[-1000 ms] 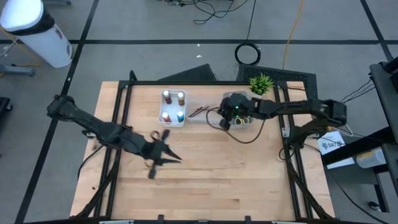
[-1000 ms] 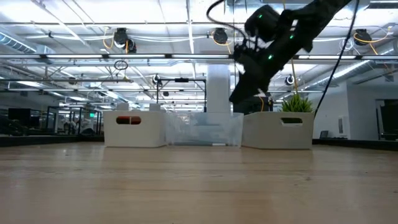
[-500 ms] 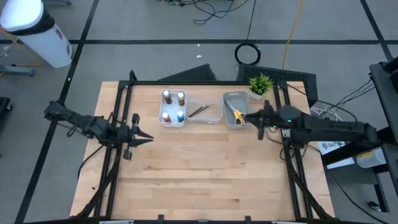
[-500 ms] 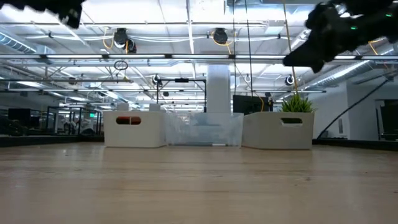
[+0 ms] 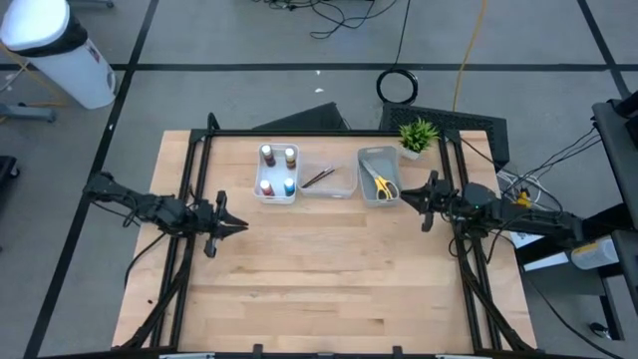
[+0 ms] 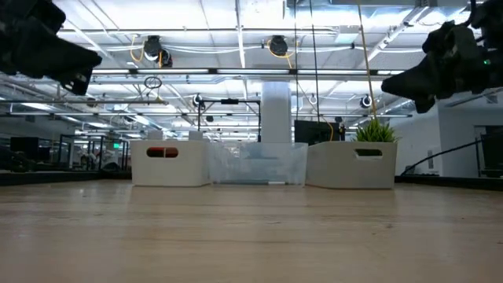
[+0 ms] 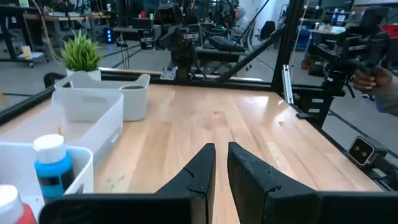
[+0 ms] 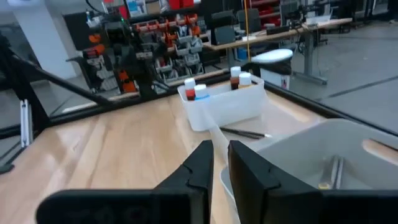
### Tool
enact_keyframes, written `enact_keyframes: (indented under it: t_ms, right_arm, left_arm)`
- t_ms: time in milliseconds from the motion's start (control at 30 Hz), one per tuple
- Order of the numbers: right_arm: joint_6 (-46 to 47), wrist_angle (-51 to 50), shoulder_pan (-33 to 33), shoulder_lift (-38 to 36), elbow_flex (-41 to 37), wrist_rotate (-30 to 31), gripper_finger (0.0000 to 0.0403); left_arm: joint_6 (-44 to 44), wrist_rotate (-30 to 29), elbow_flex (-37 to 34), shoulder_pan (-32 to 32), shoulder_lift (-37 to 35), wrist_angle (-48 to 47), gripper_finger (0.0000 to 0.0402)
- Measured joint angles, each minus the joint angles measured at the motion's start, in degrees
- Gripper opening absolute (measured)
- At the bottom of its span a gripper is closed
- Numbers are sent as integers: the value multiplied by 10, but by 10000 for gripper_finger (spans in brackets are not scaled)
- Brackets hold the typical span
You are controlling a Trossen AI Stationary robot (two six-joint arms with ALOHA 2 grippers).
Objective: Pick & Place Paint Supplies
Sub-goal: Return to Home Position
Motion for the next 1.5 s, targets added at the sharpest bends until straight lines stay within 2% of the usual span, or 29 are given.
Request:
enact_keyframes:
  t_ms: [167,400,733,1500]
  right_arm:
    - [-1,12,0,-10,-26,-2,35]
    - [-18,28,0,-1,-59,0,37]
    - [-17,28,0,25,-60,1,38]
    - [-16,29,0,26,-61,2,36]
  left_arm:
    - [-6,2,-30,0,-14,57,51]
    - [3,3,-30,0,-14,55,51]
    - [112,1,-30,0,-10,59,51]
    - [107,1,-31,0,-9,63,51]
